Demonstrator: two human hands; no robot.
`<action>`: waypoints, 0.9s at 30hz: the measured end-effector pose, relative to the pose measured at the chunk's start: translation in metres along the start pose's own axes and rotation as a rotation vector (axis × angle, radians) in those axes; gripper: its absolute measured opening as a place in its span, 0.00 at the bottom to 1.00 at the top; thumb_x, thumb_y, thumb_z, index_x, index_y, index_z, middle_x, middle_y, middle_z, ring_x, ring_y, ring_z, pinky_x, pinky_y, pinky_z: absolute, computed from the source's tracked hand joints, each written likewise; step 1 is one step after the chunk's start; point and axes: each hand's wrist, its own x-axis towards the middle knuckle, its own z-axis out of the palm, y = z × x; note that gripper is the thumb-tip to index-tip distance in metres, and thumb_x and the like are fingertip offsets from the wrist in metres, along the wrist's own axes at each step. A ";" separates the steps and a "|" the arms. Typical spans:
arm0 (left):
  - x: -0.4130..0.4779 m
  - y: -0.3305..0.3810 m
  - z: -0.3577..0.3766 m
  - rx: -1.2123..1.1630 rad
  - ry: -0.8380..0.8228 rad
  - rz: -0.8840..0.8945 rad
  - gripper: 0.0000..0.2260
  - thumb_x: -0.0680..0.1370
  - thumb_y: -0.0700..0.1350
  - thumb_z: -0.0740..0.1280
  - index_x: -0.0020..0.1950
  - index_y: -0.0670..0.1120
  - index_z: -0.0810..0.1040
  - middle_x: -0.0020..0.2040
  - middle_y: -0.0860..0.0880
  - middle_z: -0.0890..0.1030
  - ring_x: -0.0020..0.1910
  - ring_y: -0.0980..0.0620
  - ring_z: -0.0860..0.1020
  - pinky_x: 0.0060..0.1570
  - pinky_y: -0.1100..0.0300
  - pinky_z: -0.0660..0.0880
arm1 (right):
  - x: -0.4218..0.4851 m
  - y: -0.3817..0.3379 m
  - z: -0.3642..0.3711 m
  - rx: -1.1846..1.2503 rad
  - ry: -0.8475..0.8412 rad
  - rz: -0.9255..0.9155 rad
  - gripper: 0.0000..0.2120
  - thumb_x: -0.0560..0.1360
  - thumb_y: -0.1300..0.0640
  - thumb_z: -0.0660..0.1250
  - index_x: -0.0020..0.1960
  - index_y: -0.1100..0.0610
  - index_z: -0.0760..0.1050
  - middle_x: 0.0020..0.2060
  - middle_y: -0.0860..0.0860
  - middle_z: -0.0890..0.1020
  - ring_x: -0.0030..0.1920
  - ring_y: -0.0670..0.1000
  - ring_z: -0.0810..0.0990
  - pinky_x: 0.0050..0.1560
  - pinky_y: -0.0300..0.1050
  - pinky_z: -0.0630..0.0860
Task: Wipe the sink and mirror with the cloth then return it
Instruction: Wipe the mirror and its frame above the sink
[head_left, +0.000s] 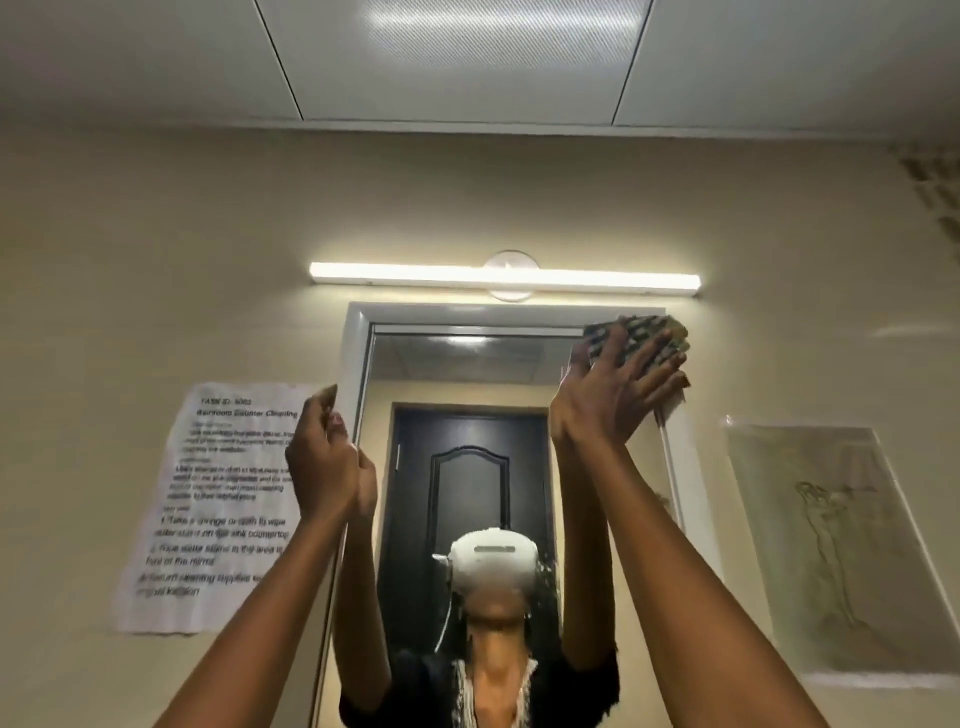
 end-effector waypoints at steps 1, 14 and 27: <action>0.000 -0.001 -0.001 -0.011 -0.001 -0.001 0.15 0.80 0.37 0.56 0.65 0.44 0.72 0.65 0.43 0.77 0.64 0.45 0.74 0.58 0.59 0.69 | 0.004 -0.008 0.003 0.012 -0.001 0.013 0.28 0.78 0.38 0.50 0.76 0.47 0.52 0.76 0.61 0.49 0.75 0.66 0.45 0.73 0.65 0.40; -0.001 -0.007 -0.004 -0.125 0.053 0.061 0.17 0.81 0.44 0.54 0.68 0.42 0.71 0.65 0.41 0.76 0.65 0.44 0.73 0.60 0.57 0.67 | -0.076 -0.172 0.044 0.160 -0.406 -0.900 0.35 0.69 0.57 0.63 0.74 0.47 0.56 0.72 0.55 0.65 0.70 0.61 0.59 0.71 0.64 0.53; -0.013 -0.011 0.000 -0.060 -0.003 0.113 0.17 0.81 0.46 0.53 0.66 0.40 0.72 0.64 0.38 0.76 0.63 0.41 0.74 0.57 0.55 0.69 | 0.017 0.002 -0.014 -0.047 -0.131 -0.641 0.28 0.75 0.59 0.59 0.74 0.51 0.58 0.75 0.51 0.62 0.74 0.54 0.59 0.74 0.56 0.55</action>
